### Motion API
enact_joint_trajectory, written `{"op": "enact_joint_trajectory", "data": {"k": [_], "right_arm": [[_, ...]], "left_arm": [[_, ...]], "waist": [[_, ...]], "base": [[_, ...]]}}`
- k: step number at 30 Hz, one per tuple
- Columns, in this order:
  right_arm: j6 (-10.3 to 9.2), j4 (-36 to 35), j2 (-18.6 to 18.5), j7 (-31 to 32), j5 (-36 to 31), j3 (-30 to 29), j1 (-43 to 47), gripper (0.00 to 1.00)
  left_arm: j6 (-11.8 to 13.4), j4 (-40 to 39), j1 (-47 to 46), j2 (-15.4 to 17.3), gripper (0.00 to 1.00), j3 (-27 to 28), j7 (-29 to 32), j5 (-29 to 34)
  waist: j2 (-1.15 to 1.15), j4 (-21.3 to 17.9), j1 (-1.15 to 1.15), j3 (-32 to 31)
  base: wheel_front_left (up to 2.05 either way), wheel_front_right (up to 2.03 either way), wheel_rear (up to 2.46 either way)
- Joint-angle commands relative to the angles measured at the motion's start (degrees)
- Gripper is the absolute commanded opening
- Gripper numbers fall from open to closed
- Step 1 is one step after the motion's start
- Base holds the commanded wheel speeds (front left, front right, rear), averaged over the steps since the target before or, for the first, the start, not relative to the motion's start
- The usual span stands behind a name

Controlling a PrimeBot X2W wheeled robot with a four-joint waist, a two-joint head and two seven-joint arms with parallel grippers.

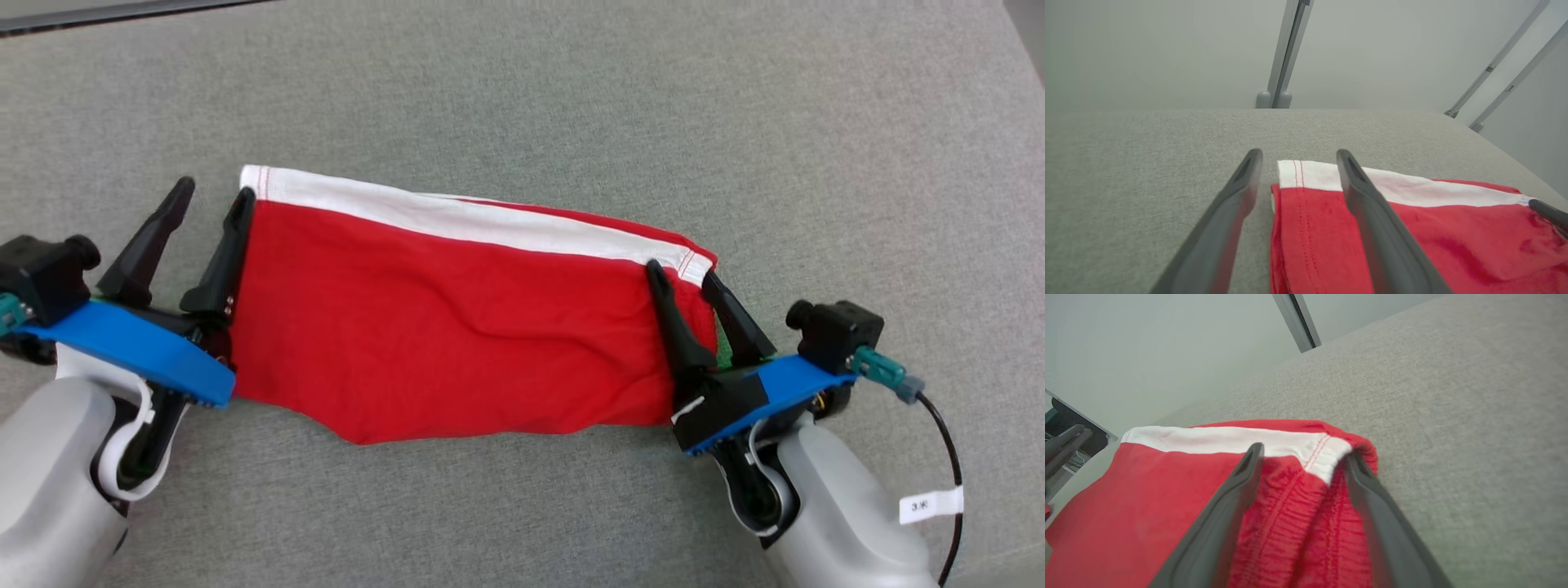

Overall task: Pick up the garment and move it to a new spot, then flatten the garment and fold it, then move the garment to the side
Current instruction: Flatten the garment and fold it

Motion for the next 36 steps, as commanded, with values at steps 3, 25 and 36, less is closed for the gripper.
{"op": "enact_joint_trajectory", "data": {"k": [3, 25, 36], "right_arm": [[0.0, 1.7, -0.4, 0.0, -2.6, -1.8, 2.2, 1.0], [0.0, -7.5, -0.3, 0.0, -26.7, -18.3, 14.8, 1.0], [0.0, -10.9, -0.3, 0.0, -26.7, -17.4, 17.5, 1.0]], "left_arm": [[0.1, 1.3, 2.4, -1.1, 1.0, 0.3, -0.2, 0.5], [0.1, 12.2, 11.3, -11.1, 1.0, 8.9, -0.2, 8.4], [0.1, 21.9, 8.5, -10.5, 1.0, 1.9, 0.4, 4.9]], "waist": [[-0.01, 0.3, 0.0, -1.5], [-0.01, -0.1, 0.0, -10.1], [-0.01, -2.6, 0.0, -7.3]], "base": [[0.0, 0.0, 0.0], [0.0, 0.0, 0.0], [0.0, 0.0, 0.0]]}}
